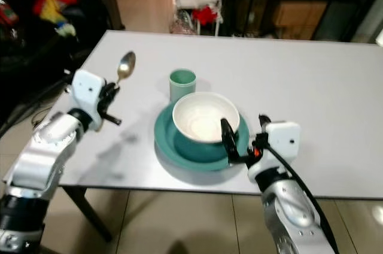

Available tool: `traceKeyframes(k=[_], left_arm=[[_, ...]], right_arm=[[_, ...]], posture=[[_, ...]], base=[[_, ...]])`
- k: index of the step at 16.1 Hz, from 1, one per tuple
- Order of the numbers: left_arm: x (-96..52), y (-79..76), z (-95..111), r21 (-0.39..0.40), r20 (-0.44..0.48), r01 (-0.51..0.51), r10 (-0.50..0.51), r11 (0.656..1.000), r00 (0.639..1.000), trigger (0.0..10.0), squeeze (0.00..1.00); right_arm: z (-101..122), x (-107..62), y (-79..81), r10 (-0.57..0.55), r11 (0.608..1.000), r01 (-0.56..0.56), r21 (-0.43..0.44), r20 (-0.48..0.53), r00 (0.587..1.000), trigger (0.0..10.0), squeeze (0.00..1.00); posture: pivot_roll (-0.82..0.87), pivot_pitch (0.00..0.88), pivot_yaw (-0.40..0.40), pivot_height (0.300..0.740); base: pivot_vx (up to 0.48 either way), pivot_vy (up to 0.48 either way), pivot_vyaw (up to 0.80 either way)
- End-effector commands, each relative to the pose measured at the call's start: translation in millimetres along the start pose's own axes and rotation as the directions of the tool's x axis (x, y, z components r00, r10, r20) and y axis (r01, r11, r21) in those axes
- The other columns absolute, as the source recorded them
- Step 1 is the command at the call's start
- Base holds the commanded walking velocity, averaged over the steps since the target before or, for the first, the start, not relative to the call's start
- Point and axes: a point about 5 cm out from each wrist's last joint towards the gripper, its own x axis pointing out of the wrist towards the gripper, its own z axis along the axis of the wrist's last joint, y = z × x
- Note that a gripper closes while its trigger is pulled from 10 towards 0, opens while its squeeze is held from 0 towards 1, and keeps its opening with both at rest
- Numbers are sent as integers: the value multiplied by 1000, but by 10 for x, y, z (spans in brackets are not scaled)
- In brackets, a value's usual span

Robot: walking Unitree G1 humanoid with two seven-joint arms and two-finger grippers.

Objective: Setting the table

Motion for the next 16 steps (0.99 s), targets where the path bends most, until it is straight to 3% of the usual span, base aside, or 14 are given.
traceKeyframes(k=[1,3,4,6,8,10,13,16], left_arm=[[-9,-8,13,-17,-3,-2,2,1000,1000,10000,0],[-16,-53,-38,-32,-70,11,-13,999,997,10000,0],[-23,-30,-133,-4,-156,-25,24,1000,987,10000,0],[-36,3,-198,5,-215,-62,61,998,975,10000,0],[-50,31,-243,-5,-268,-93,88,996,959,10000,0],[-38,-52,-255,-90,-353,-92,55,992,934,10000,0],[-47,-165,-334,-195,-451,-120,19,973,892,10000,0],[-1,-244,-433,-230,-547,-172,19,958,837,10000,0]], right_arm=[[36,-21,-50,-11,1000,11,-10,9,1000,10000,0],[26,-38,-53,66,996,-68,-65,-37,997,10000,0],[16,-71,-57,145,985,-151,-85,-72,987,10000,0],[26,-117,-53,226,971,-232,-64,-87,970,10000,0],[-9,-230,-32,360,932,-363,-4,-121,925,10000,0],[-123,-359,-50,477,873,-487,12,-224,850,10000,0],[-136,-381,-83,506,856,-516,29,-247,826,10000,0],[-152,-382,-115,522,843,-537,24,-269,809,10000,0]], posture=[[-14,0,33,740],[-12,0,29,740],[-14,0,24,740],[-11,0,19,740],[-11,0,19,740],[0,0,7,740],[6,0,-11,740],[7,0,-25,740]], base=[[0,0,0],[0,0,0],[0,0,0],[0,0,0],[0,0,0],[0,0,0],[0,0,0],[0,0,0]])
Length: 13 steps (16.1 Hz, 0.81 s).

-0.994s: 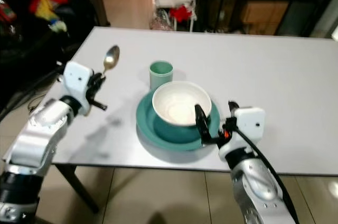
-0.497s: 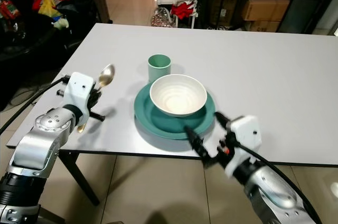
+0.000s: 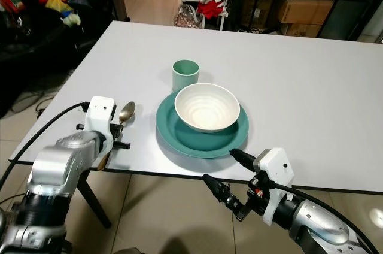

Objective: Setting the table

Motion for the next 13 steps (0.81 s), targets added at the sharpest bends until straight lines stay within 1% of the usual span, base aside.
traceKeyframes(k=[1,2,7,8,11,13], left_arm=[[18,6,-2,-12,-23,-10,10,1000,1000,10000,0],[41,-20,38,-18,-22,-2,2,1000,1000,10000,0],[143,-175,176,15,-30,21,-21,1000,999,10000,0],[166,-197,197,35,-28,19,-18,999,999,10000,0],[232,-270,214,63,-40,26,-24,998,999,10000,0],[264,-268,210,50,-41,16,-14,999,999,10000,0]], right_arm=[[14,-2,-1,17,1000,-17,-4,-6,1000,10000,0],[0,2,18,28,1000,-29,-13,-20,999,10000,0],[-26,3,18,14,1000,-15,-24,-28,1000,10000,0],[-30,2,20,12,1000,-12,-25,-29,1000,10000,0],[-38,0,30,3,1000,-4,-27,-28,1000,10000,0],[-40,-7,35,-1,1000,0,-28,-27,1000,10000,0]], posture=[[6,0,-26,740],[4,0,-25,740],[-7,0,-7,740],[-10,0,-4,740],[-24,0,12,740],[-29,0,18,740]], base=[[0,0,0],[0,0,0],[0,0,0],[0,0,0],[0,0,0],[0,0,0]])
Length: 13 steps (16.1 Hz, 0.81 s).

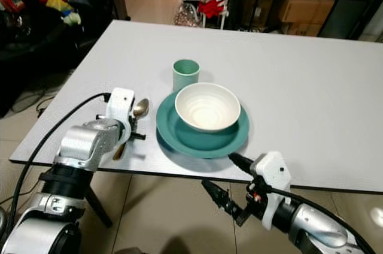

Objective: Setting the table

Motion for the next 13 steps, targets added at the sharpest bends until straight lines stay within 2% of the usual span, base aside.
traceKeyframes(k=[1,3,4,5,6,9,12,13], left_arm=[[41,13,1,-16,-5,-19,19,1000,1000,10000,0],[65,25,-2,-43,-8,-21,21,999,1000,10000,0],[70,20,-5,-52,-10,-15,14,999,1000,10000,31],[83,5,-12,-73,-12,3,-4,997,1000,10000,855],[85,6,-15,-79,-12,2,-3,997,1000,10000,1000],[81,33,3,-81,-7,-6,6,997,1000,10000,1000],[21,123,72,-55,23,-23,24,998,999,10000,1000],[-4,150,102,-48,37,-25,27,999,999,10000,635]], right_arm=[[13,-10,11,-3,1000,3,-13,6,1000,10000,0],[11,-12,14,-6,1000,6,-13,6,1000,10000,0],[11,-11,15,-7,1000,7,-13,6,1000,10000,0],[9,-10,16,-9,1000,9,-14,6,1000,10000,0],[8,-9,14,-9,1000,9,-15,6,1000,10000,0],[15,-8,2,-6,1000,7,-14,8,1000,10000,0],[57,-42,45,90,996,-90,0,11,996,10000,0],[63,-48,42,109,994,-109,-6,4,994,10000,0]], posture=[[-32,0,20,740],[-33,0,22,740],[-33,0,22,740],[-32,0,20,740],[-32,0,20,740],[-30,0,20,740],[-21,0,14,740],[-18,0,10,740]], base=[[0,0,0],[0,0,0],[0,0,0],[0,0,0],[0,0,0],[0,0,0],[0,0,0],[0,0,0]])
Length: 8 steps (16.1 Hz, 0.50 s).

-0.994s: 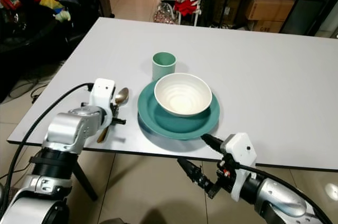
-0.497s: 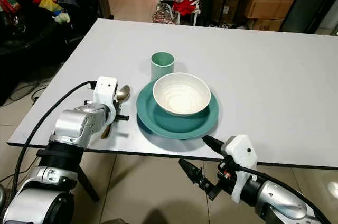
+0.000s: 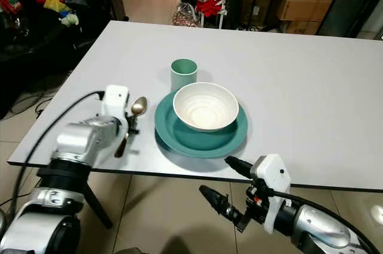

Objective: Setting the table

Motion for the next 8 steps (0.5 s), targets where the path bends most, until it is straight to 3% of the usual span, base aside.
traceKeyframes(k=[1,2,4,6,8], left_arm=[[-54,36,92,24,35,-13,12,1000,999,10000,141],[-88,73,141,30,52,-23,21,999,998,10000,0],[-178,161,264,28,90,-44,41,999,995,10000,0],[-364,291,450,52,191,-69,58,996,980,10000,0],[-624,300,538,81,396,-18,-15,997,918,10000,0]], right_arm=[[54,-15,-6,20,1000,-20,-20,8,1000,10000,0],[64,-11,-23,17,999,-17,-27,10,1000,10000,0],[93,-12,-55,8,999,-7,-40,17,1000,10000,0],[190,-21,-101,-31,999,32,-4,90,995,10000,0],[269,2,-128,-112,993,105,48,169,979,10000,0]], posture=[[-14,0,6,740],[-10,0,4,740],[-5,0,0,740],[0,0,-6,740],[4,0,-9,740]], base=[[0,0,0],[0,0,0],[0,0,0],[0,0,0],[0,0,0]])
